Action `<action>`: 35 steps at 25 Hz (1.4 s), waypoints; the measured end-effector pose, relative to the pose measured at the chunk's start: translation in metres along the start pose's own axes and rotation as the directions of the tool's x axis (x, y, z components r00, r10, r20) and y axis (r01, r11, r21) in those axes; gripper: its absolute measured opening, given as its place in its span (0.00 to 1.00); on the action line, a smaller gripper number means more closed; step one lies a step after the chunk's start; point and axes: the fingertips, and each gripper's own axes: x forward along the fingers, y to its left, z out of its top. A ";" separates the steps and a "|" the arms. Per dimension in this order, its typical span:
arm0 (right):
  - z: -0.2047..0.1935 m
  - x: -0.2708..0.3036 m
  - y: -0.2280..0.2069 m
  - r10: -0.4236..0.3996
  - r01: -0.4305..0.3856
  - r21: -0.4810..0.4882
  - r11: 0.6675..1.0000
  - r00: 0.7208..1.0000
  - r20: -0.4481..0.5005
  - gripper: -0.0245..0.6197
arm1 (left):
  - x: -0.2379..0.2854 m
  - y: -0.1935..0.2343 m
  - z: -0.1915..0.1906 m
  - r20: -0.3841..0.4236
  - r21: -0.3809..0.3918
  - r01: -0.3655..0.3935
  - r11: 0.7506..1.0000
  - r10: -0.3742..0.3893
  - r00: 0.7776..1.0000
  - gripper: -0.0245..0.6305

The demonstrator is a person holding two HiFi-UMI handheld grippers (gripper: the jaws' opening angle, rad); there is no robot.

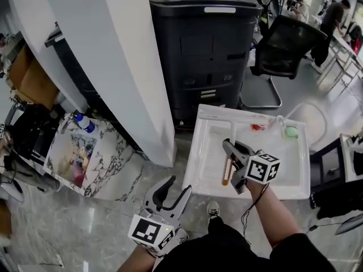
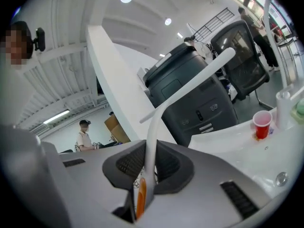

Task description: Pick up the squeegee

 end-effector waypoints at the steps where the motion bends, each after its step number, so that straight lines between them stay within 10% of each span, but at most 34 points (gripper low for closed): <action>1: 0.002 -0.008 0.013 -0.002 0.003 -0.019 1.000 1.000 0.014 0.12 | -0.007 -0.001 0.004 0.004 0.006 0.010 1.000 -0.011 1.000 0.34; 20: -0.015 -0.182 0.143 -0.138 0.196 -0.217 0.956 0.957 0.256 0.11 | -0.079 -0.075 0.001 0.007 0.060 0.266 0.962 -0.267 0.964 0.34; 35: -0.034 -0.343 0.132 -0.071 0.147 -0.310 0.939 0.967 0.245 0.11 | -0.079 -0.232 -0.024 0.000 0.069 0.211 0.975 -0.211 0.977 0.34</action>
